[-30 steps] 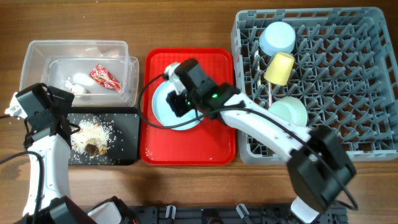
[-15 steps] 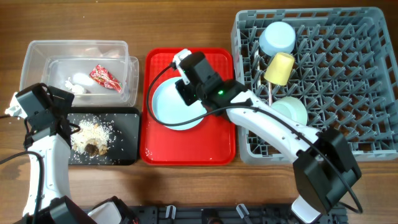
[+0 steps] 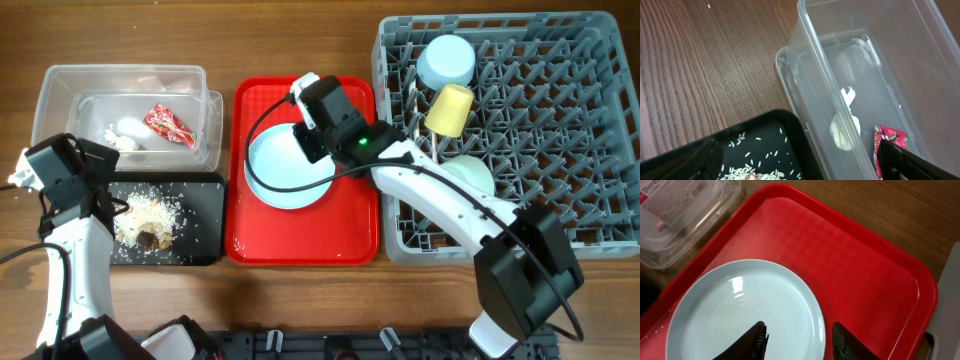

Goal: Sort waste into correct bins and load items into the dishwasher rack
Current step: 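Grasp the light-blue plate edge with the right gripper and tilt it up, then lift the plate and carry it over the grey rack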

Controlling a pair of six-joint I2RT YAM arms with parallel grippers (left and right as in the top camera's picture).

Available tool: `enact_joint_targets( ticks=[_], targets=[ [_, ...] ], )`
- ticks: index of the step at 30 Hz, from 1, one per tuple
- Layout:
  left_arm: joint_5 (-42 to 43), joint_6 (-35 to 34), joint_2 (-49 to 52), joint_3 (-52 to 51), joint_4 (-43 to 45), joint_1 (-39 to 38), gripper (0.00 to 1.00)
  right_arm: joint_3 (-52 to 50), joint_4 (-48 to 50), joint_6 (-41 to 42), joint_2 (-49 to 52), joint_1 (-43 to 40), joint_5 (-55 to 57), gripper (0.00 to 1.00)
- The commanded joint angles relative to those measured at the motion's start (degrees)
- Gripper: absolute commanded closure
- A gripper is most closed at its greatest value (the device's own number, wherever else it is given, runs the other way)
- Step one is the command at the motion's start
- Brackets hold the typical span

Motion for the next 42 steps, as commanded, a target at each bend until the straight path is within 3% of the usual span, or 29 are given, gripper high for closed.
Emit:
enact_joint_targets(
  ticks=[1, 19, 22, 24, 27, 34, 37, 42],
  targets=[
    [-0.33, 0.87, -0.63, 0.59, 0.15, 0.26, 0.0, 0.52, 0.92, -0.66, 2.8, -1.03, 0.96, 0.55],
    [-0.33, 0.9, -0.63, 0.59, 0.15, 0.26, 0.0, 0.52, 3.8, -1.2, 16.98, -1.57, 2.89, 0.52],
    [-0.33, 0.87, -0.63, 0.59, 0.15, 0.26, 0.0, 0.52, 3.02, -1.22, 17.03, -1.57, 2.89, 0.69],
    [-0.33, 0.87, -0.63, 0.59, 0.15, 0.26, 0.0, 0.52, 2.36, -1.22, 17.03, -1.57, 2.89, 0.95],
    [-0.33, 0.9, -0.63, 0.59, 0.15, 0.26, 0.0, 0.66, 0.83, -1.18, 16.57, -1.57, 2.84, 0.96],
    [-0.33, 0.9, -0.63, 0.59, 0.15, 0.26, 0.0, 1.07, 0.0, -0.85, 5.07, -1.57, 3.78, 0.96],
    [-0.33, 0.9, -0.63, 0.59, 0.15, 0.26, 0.0, 1.07, 0.39, -2.91, -5.33, -1.57, 10.38, 0.96],
    [-0.33, 0.9, -0.63, 0.59, 0.15, 0.26, 0.0, 1.05, 0.28, -9.77, -19.23, -1.57, 30.77, 0.96]
  ],
)
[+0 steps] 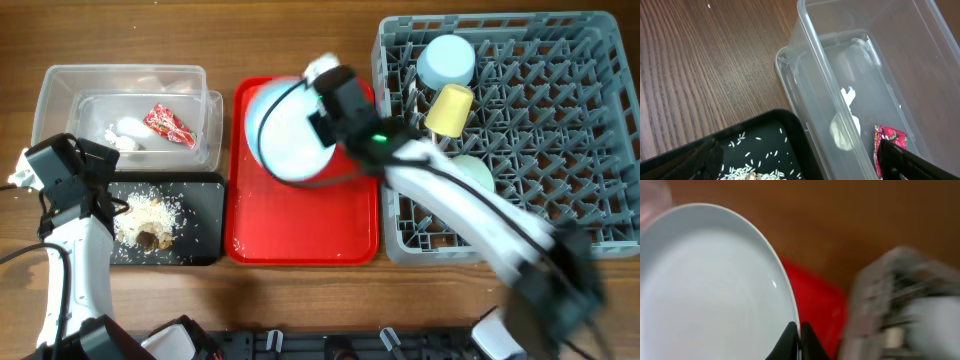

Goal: Sort waste into correct bins and load items into the dishwasher rack
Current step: 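Lift the plate and carry it over the grey rack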

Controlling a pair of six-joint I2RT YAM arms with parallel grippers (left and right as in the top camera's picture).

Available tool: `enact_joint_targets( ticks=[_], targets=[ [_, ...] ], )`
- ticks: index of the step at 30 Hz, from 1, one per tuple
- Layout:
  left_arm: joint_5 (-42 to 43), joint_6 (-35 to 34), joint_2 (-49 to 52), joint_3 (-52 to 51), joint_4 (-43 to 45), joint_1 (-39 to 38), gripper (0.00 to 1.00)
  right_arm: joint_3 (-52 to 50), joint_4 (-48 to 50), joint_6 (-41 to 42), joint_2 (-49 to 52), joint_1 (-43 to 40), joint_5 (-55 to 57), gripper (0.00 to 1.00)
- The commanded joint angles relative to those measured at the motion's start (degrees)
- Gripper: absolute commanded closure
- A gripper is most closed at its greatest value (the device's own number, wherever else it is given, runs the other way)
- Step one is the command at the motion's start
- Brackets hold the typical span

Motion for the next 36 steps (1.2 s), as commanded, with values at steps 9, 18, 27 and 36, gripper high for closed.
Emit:
enact_joint_targets(
  ticks=[9, 18, 27, 36],
  targets=[
    [-0.33, 0.9, -0.63, 0.59, 0.15, 0.26, 0.0, 0.37, -0.44, -23.32, -15.87, -0.63, 55.43, 0.96],
    [-0.33, 0.9, -0.63, 0.59, 0.15, 0.26, 0.0, 0.04, -8.07, -19.8, -11.87, -1.53, 56.33, 0.96],
    [-0.33, 0.87, -0.63, 0.59, 0.15, 0.26, 0.0, 0.04, -16.44, -12.74, -4.57, -1.53, 55.49, 0.96],
    [-0.33, 0.9, -0.63, 0.59, 0.15, 0.26, 0.0, 0.04, -20.52, -9.88, -1.66, -1.53, 43.39, 0.96]
  ],
)
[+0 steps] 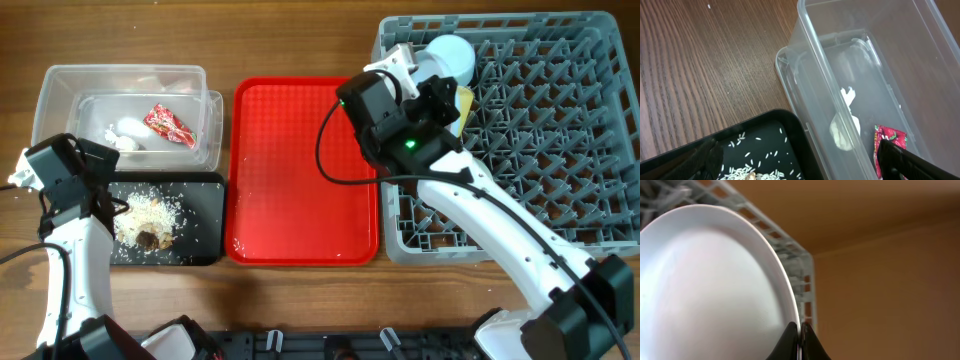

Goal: Sort waste into correct bins and load items into the dishwasher rack
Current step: 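Lift the plate and carry it over the grey rack, then stand the plate upright in the rack slots and release it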

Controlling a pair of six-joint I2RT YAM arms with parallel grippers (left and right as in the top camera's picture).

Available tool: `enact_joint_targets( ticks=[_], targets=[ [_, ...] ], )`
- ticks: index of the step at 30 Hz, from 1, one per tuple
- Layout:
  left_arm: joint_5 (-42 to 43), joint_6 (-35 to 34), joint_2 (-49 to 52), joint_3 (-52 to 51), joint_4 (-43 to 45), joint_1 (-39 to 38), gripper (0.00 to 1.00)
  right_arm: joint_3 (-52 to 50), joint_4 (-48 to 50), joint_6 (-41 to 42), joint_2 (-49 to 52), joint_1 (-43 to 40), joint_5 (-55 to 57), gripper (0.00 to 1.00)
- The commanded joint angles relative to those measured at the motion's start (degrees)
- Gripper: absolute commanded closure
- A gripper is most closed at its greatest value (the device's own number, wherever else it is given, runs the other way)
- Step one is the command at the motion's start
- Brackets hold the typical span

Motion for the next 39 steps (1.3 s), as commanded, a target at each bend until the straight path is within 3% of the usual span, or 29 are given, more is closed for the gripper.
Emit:
enact_joint_targets(
  ticks=[1, 11, 20, 26, 30, 33, 36, 39],
  targets=[
    [-0.33, 0.87, -0.63, 0.59, 0.15, 0.26, 0.0, -0.04, -2.6, 4.96, 0.9, -0.13, -7.15, 0.96],
    [-0.33, 0.87, -0.63, 0.59, 0.15, 0.26, 0.0, -0.04, -9.2, 8.02, 0.94, -0.13, -11.21, 0.95],
    [-0.33, 0.87, -0.63, 0.59, 0.15, 0.26, 0.0, -0.04, -7.69, 8.52, 0.94, -0.13, -12.37, 0.64],
    [-0.33, 0.9, -0.63, 0.59, 0.15, 0.26, 0.0, 0.2, -2.45, 13.62, -1.33, -0.48, -14.73, 0.51],
    [-0.33, 0.9, -0.63, 0.59, 0.15, 0.26, 0.0, 0.2, 1.49, 13.4, -6.64, -3.15, -23.85, 0.48],
    [-0.33, 0.87, -0.63, 0.59, 0.15, 0.26, 0.0, 0.2, 2.29, 13.46, -10.62, -6.99, -32.96, 0.33],
    [-0.33, 0.9, -0.63, 0.59, 0.15, 0.26, 0.0, 0.2, 2.25, 13.57, -14.29, -12.02, -44.3, 0.02],
    [-0.33, 0.9, -0.63, 0.59, 0.15, 0.26, 0.0, 0.2, 0.83, 13.53, -16.79, -16.11, -50.23, 0.0]
  ],
)
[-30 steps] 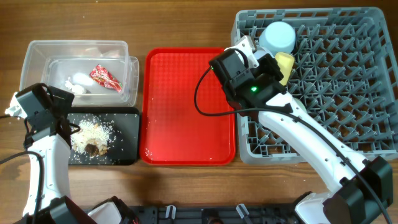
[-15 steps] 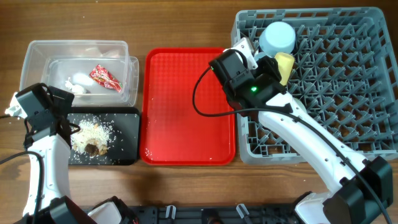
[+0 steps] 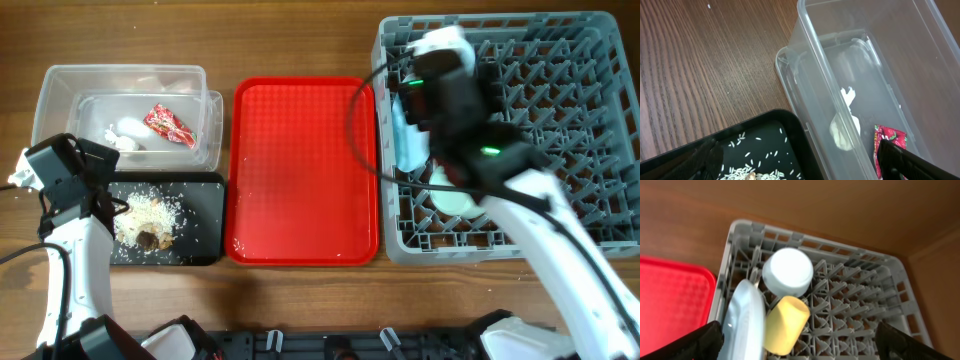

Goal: Sort waste into correct bins and load items into the dishwasher rack
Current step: 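Stand the plate upright in the rack slots and release it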

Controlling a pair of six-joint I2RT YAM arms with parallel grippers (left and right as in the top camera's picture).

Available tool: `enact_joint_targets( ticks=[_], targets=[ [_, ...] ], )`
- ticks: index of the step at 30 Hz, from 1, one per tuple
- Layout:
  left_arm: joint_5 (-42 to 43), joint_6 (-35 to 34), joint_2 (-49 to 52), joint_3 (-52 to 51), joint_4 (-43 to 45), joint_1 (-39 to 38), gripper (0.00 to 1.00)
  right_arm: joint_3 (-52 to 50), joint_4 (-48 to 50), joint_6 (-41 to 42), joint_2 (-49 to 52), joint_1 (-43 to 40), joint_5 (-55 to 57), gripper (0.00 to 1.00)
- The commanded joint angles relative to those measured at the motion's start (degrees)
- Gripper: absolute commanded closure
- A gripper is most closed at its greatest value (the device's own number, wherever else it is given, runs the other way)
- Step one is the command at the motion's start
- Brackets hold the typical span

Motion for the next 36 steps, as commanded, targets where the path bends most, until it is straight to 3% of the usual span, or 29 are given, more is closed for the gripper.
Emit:
enact_joint_targets(
  ticks=[1, 5, 36],
  targets=[
    [-0.33, 0.87, -0.63, 0.59, 0.15, 0.26, 0.0, 0.22, -1.55, 0.74, -2.95, -3.89, -12.94, 0.0],
    [-0.33, 0.9, -0.63, 0.59, 0.15, 0.26, 0.0, 0.22, -5.11, 0.72, -2.93, -4.46, -12.98, 0.0],
    [-0.33, 0.87, -0.63, 0.59, 0.15, 0.26, 0.0, 0.11, -5.16, 0.72, -0.59, -4.46, -12.98, 0.0]
  ],
)
